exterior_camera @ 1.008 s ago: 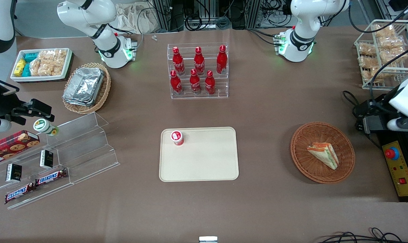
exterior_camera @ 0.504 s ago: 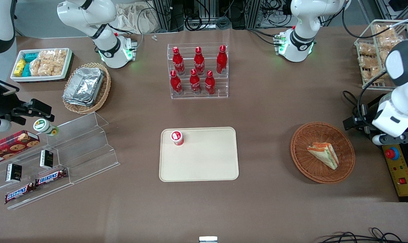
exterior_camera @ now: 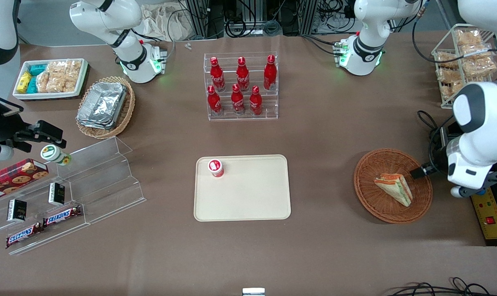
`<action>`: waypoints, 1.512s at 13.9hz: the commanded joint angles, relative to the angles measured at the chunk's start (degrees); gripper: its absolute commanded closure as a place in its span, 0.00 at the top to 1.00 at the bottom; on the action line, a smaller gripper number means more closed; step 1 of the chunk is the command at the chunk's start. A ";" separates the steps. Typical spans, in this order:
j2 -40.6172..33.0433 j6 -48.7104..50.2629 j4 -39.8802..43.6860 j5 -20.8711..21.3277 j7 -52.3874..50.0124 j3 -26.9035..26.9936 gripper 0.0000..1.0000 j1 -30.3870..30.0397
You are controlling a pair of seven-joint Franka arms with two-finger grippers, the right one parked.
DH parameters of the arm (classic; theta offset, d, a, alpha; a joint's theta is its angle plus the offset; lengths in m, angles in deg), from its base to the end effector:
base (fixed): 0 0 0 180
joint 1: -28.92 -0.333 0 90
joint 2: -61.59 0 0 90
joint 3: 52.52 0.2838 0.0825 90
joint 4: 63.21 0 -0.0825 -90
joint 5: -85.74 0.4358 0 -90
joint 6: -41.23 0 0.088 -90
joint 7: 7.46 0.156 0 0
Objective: Place sandwich from basket to tray
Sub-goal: 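Lower the left gripper and close it on the wrapped sandwich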
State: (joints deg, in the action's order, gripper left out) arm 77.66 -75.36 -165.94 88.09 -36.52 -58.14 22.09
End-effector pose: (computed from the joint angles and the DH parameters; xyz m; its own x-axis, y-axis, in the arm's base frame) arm 0.6612 0.0193 0.2868 0.8710 0.4905 -0.0281 0.4899 -0.8714 -0.0258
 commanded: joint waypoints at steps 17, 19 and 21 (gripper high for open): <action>10.39 -18.93 -6.61 1.08 -21.48 -0.35 0.72 -0.37; 9.69 -18.32 -6.61 1.08 -22.00 -0.35 0.29 -0.37; 7.85 -16.57 -6.43 1.08 -23.85 -0.44 0.00 -0.28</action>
State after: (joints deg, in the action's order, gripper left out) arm 88.70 -92.21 -170.71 88.09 -57.32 -58.23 22.07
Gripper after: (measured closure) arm 0.559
